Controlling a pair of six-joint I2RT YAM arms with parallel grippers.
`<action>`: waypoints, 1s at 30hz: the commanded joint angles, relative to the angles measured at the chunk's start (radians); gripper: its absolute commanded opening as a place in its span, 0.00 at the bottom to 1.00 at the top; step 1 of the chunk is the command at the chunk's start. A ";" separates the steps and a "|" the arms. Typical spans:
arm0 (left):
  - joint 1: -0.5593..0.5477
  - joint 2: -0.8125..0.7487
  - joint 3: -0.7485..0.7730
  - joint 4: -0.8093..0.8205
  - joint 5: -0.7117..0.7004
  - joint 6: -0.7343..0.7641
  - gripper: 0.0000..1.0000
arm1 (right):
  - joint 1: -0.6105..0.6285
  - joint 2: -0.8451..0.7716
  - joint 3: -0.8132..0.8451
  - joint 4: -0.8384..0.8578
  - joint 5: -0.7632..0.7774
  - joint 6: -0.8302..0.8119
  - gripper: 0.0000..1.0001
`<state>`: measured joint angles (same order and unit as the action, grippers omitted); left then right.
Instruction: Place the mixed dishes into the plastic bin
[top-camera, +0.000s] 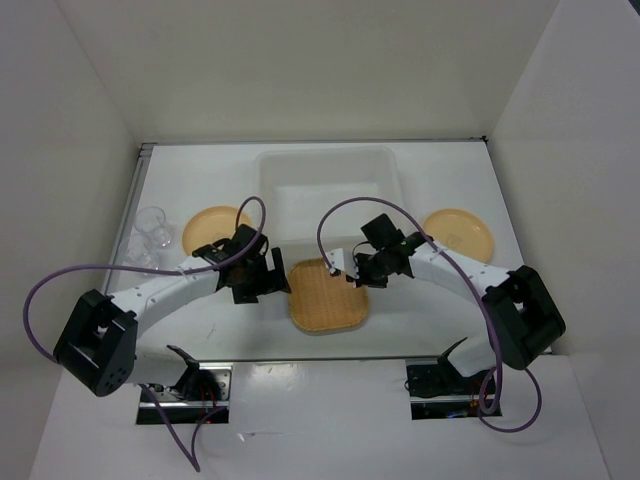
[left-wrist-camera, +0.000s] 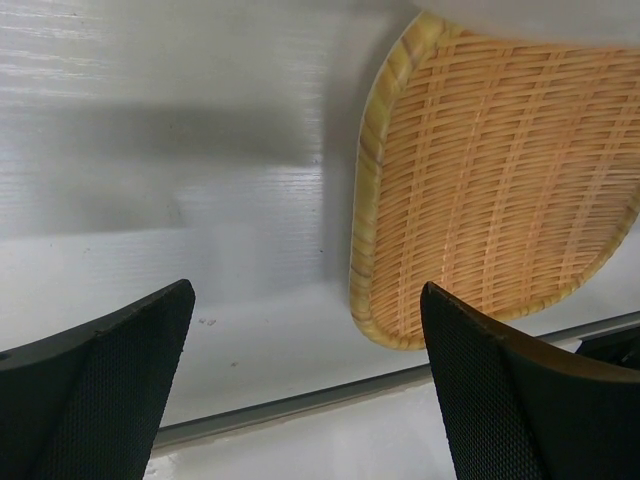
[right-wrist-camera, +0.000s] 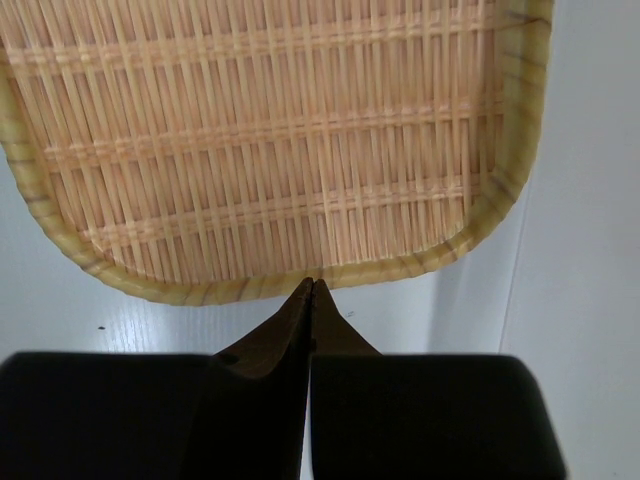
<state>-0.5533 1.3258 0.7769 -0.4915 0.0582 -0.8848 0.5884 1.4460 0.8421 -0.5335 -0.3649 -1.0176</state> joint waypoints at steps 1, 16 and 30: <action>-0.005 0.012 0.010 0.044 0.003 0.026 1.00 | 0.001 -0.010 0.040 0.006 -0.040 0.019 0.00; -0.005 0.042 0.001 0.071 0.022 0.026 1.00 | 0.001 0.062 0.020 0.035 0.001 0.001 0.00; -0.005 0.024 -0.036 0.145 0.074 0.015 1.00 | 0.001 0.120 -0.008 0.035 0.030 -0.010 0.00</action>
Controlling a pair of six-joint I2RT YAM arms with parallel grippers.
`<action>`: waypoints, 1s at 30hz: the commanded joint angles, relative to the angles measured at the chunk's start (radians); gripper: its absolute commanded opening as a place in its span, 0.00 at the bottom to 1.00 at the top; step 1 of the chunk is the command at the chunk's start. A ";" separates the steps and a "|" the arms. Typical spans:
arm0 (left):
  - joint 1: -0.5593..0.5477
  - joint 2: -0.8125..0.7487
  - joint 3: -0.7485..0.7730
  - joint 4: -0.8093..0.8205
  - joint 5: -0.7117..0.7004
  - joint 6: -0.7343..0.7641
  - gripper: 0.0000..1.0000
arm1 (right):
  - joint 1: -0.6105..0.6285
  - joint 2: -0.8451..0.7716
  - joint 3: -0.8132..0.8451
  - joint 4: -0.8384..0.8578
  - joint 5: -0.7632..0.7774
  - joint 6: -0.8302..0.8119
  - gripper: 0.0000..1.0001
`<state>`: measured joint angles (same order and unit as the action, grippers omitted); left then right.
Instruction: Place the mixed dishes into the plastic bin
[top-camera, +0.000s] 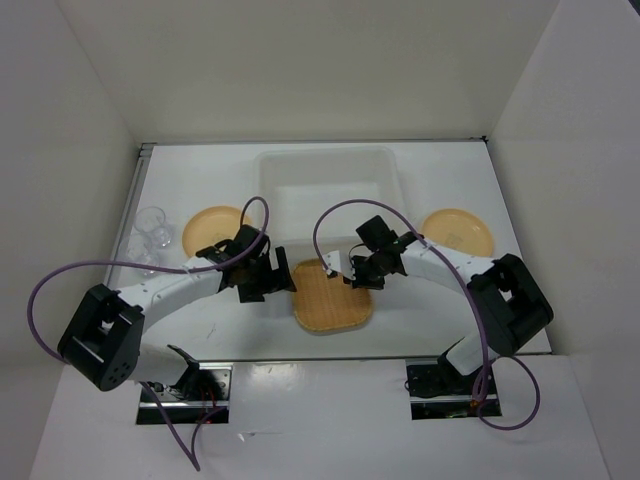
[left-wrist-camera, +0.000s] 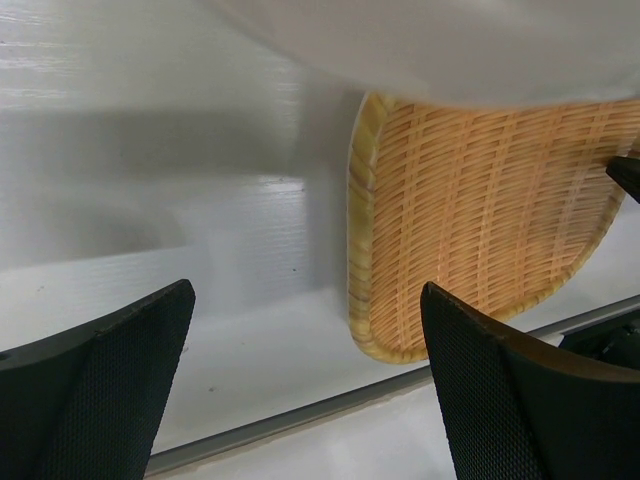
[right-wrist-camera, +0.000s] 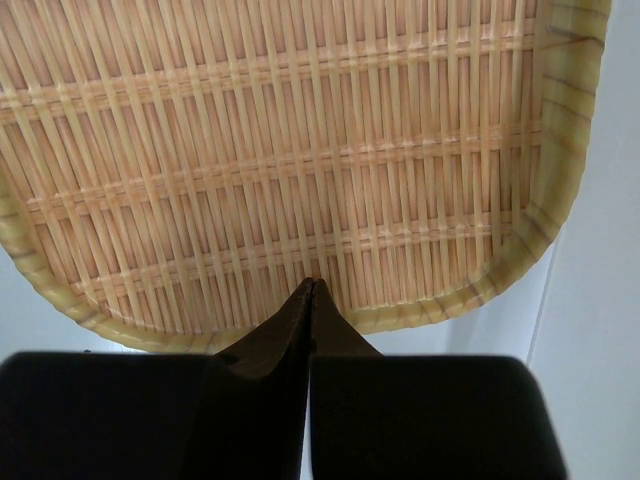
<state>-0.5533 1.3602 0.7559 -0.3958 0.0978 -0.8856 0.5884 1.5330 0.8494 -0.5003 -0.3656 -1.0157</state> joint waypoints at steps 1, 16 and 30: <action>-0.005 -0.019 -0.015 0.049 0.045 0.016 1.00 | 0.001 0.033 -0.015 0.002 0.031 -0.012 0.00; -0.091 0.031 -0.044 0.250 0.128 -0.036 1.00 | 0.001 0.081 -0.013 0.002 0.013 0.008 0.00; -0.100 0.123 0.005 0.362 0.192 -0.046 0.63 | 0.001 0.090 -0.004 -0.007 0.013 0.017 0.00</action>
<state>-0.6472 1.4677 0.7273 -0.0803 0.2512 -0.9249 0.5884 1.5753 0.8532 -0.4831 -0.3637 -1.0107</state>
